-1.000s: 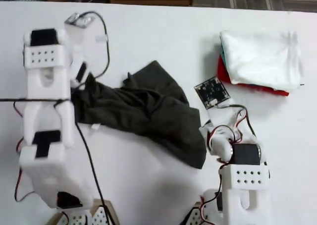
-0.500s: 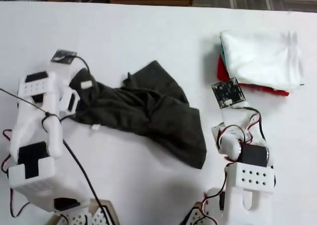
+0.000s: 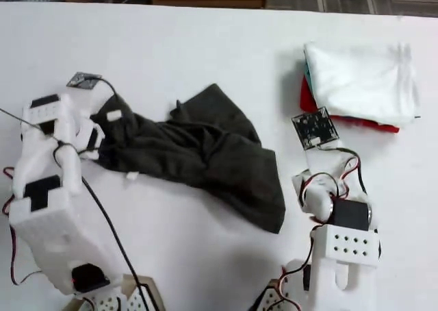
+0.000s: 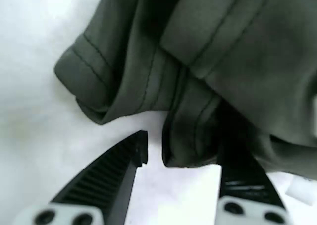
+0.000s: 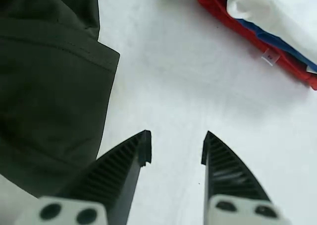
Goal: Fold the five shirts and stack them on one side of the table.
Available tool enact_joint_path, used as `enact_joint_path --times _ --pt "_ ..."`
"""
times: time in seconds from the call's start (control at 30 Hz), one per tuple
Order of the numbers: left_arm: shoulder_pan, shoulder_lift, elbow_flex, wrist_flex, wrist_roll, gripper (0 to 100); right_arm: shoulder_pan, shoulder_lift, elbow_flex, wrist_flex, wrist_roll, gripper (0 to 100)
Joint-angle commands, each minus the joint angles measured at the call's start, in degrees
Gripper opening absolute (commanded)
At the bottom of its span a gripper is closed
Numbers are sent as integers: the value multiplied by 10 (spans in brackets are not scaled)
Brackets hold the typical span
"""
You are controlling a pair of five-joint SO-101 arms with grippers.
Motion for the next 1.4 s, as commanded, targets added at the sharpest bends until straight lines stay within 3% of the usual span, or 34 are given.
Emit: enact_joint_path --times 0.0,0.17,0.4,0.47,0.63,0.77,0.9,1.03,1.17,1.37 --pt "19 20 -33 48 -7 216 7 -10 -12 -7 0 172" --pt "48 21 -39 88 1 20 7 -10 -11 -7 0 171" --pt "47 8 -39 113 30 25 2 -9 -10 -10 -8 170" --pt "46 -19 -39 138 30 25 -9 2 -10 -17 -58 171" --pt "12 -139 -38 191 30 25 -96 133 -73 4 -95 172" --pt "-15 -209 -32 214 29 25 -177 245 -194 91 -93 173" --pt "-11 -215 -10 207 29 25 -247 336 -282 144 -93 177" --pt "-14 -202 13 181 29 25 -288 430 -340 130 -98 252" --pt "-14 -203 30 172 29 25 -285 527 -426 114 -105 279" --pt "-15 -203 29 172 29 25 -214 646 -517 169 -158 279"
